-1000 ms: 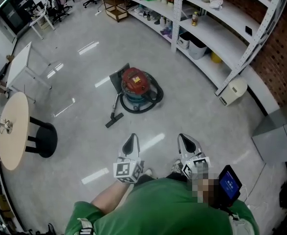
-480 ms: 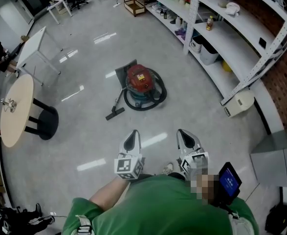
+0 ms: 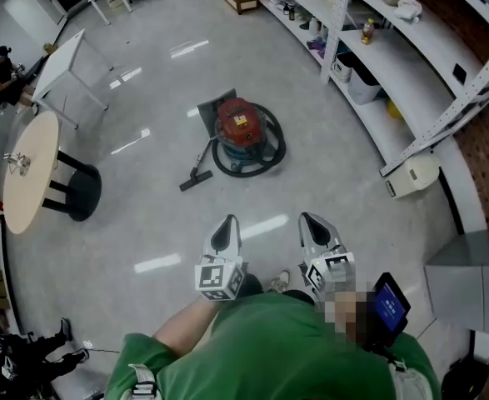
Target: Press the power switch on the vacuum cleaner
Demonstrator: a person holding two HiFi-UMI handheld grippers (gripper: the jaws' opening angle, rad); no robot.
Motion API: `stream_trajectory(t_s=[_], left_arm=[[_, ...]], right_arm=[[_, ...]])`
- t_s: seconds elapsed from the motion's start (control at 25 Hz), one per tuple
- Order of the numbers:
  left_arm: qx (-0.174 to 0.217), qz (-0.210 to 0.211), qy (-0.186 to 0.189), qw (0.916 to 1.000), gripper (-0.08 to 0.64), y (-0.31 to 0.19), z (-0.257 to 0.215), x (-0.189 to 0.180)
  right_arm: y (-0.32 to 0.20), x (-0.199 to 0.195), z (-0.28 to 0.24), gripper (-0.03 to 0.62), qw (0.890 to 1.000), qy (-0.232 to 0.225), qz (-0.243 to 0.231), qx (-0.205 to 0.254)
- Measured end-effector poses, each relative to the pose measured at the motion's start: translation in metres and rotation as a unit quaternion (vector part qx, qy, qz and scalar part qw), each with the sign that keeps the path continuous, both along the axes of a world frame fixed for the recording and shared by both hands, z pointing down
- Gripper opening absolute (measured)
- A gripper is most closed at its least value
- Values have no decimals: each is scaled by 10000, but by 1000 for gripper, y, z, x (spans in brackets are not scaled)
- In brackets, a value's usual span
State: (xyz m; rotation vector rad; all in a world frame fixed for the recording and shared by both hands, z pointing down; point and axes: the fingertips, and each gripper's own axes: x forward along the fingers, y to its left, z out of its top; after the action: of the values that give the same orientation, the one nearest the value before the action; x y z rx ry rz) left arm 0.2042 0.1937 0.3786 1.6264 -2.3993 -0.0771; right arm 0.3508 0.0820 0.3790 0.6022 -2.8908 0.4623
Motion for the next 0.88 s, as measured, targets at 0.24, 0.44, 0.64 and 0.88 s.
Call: stream_trajectory(t_s=[0.24,0.44,0.64,0.88], left_arm=[[-60,-77,49,9999,8,-12,6,-9],[-62,-141,139,9998,8,-31,15,-31],[-88,-73,244,9996,8,-60,21,-63],[29,10,353,9994,8,-89,25,-108]], right_arm=[[-11,-16,5,0,9999,29,-131,-36],[-28,-40,16,0,9996,174,-212,-44],[-52,-71,16,0,9993,277,-243,-6],[-76,-118,14,0,9990,395,-208,70]])
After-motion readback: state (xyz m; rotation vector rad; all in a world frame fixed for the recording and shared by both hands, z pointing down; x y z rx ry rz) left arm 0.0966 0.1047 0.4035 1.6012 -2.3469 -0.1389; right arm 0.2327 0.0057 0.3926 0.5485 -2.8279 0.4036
